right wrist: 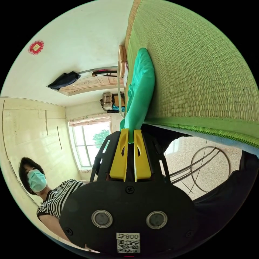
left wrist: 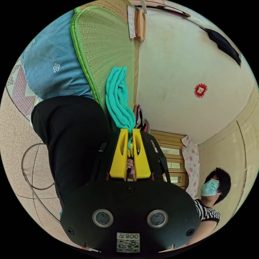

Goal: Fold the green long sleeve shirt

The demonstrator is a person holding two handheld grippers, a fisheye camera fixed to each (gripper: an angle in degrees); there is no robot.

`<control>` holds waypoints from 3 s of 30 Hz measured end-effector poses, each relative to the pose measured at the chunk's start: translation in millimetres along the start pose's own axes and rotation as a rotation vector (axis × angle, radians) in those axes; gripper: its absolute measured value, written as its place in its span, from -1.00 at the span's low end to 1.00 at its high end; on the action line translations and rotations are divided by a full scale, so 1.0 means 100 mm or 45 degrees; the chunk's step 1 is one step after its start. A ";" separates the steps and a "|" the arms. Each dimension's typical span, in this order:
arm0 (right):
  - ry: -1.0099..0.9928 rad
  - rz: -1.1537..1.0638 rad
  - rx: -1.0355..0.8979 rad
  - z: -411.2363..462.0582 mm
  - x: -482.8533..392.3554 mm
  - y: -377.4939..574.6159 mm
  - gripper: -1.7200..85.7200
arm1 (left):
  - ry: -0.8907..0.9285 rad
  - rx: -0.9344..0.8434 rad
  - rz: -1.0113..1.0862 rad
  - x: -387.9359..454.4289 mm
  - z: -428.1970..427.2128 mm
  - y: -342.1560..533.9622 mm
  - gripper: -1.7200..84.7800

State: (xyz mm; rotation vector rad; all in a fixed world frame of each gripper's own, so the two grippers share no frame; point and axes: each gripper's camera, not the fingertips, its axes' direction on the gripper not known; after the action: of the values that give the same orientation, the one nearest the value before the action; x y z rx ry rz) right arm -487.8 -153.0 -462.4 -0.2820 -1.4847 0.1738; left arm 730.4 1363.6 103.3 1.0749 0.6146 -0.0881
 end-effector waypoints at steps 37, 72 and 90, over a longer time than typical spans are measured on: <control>-0.006 -0.388 0.407 -5.04 -0.30 -1.88 -0.92 | 0.243 -0.462 0.406 4.21 6.91 -3.11 -0.90; 0.591 -0.071 0.875 -10.70 1.08 -5.09 -0.91 | -0.110 -0.902 0.882 7.03 16.36 -4.71 -0.90; 1.001 -0.242 0.875 -9.88 0.15 -5.22 -0.96 | -0.113 -0.827 1.075 8.11 17.12 -4.44 -0.96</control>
State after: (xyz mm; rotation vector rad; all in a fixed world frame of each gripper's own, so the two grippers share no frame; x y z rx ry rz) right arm 466.3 -725.8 -357.6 0.3255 -0.6043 0.3583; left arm 1976.5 -116.3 -103.7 0.6154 0.0492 0.7481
